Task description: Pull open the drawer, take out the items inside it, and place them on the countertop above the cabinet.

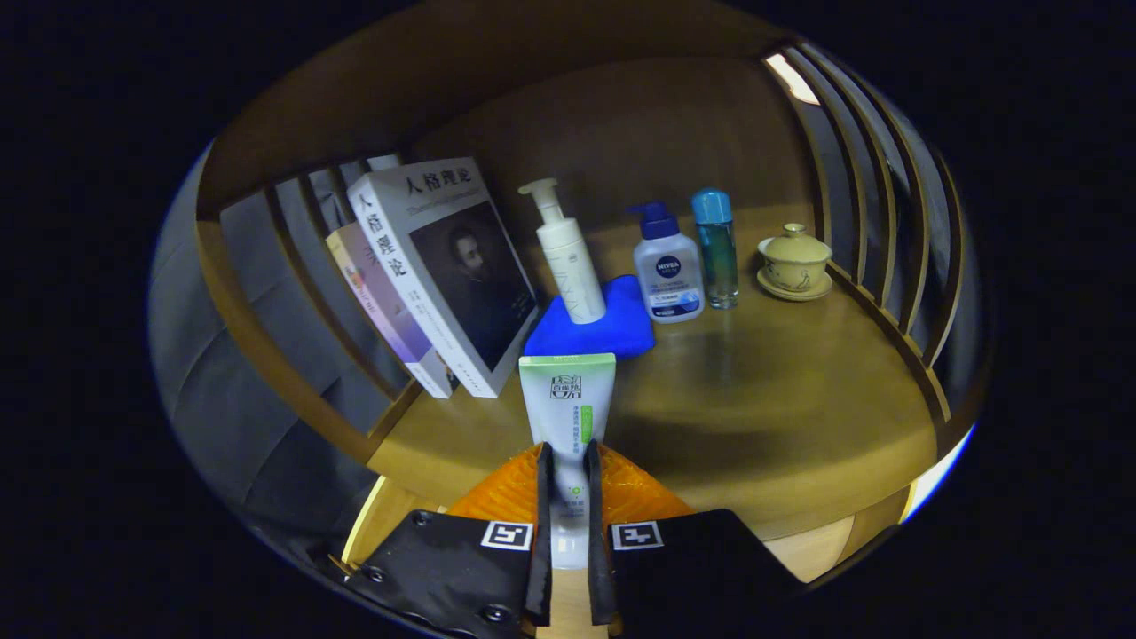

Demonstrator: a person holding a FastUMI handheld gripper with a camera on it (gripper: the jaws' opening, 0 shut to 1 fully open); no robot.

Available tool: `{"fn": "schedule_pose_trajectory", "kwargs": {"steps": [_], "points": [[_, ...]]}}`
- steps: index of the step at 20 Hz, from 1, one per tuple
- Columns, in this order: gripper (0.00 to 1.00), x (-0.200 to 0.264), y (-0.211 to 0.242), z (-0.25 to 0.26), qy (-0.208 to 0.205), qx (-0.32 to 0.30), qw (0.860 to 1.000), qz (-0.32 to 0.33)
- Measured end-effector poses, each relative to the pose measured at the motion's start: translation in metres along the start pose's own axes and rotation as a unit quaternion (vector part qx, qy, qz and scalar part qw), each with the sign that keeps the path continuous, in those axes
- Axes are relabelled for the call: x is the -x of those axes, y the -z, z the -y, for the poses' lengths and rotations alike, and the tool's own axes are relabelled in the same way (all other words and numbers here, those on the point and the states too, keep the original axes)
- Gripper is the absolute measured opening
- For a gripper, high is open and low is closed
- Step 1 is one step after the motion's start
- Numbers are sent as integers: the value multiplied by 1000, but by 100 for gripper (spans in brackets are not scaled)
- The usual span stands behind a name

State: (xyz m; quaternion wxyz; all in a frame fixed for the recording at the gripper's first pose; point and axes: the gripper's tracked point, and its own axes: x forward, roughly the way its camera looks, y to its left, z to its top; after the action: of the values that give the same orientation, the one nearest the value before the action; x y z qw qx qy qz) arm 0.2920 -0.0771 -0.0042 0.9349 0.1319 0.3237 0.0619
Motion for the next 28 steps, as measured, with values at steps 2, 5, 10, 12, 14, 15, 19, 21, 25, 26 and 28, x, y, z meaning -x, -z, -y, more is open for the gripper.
{"fn": "schedule_pose_trajectory", "kwargs": {"steps": [2,5,10,12,14,15,19,21,25,26,28], "points": [[18,-8,-3,2,6,-23,1000,9],[18,-15,0,7,20,-21,1000,8],[52,-18,-1,11,40,18,999,31],[75,-9,-5,6,48,44,996,60],[98,11,-10,4,60,70,991,96],[98,21,-12,2,65,78,988,112],[98,64,-6,-2,88,99,976,173],[98,82,4,3,116,113,966,200],[98,116,49,-14,111,112,963,219],[98,127,60,-18,108,113,960,230],[98,147,85,-32,96,121,957,247]]}}
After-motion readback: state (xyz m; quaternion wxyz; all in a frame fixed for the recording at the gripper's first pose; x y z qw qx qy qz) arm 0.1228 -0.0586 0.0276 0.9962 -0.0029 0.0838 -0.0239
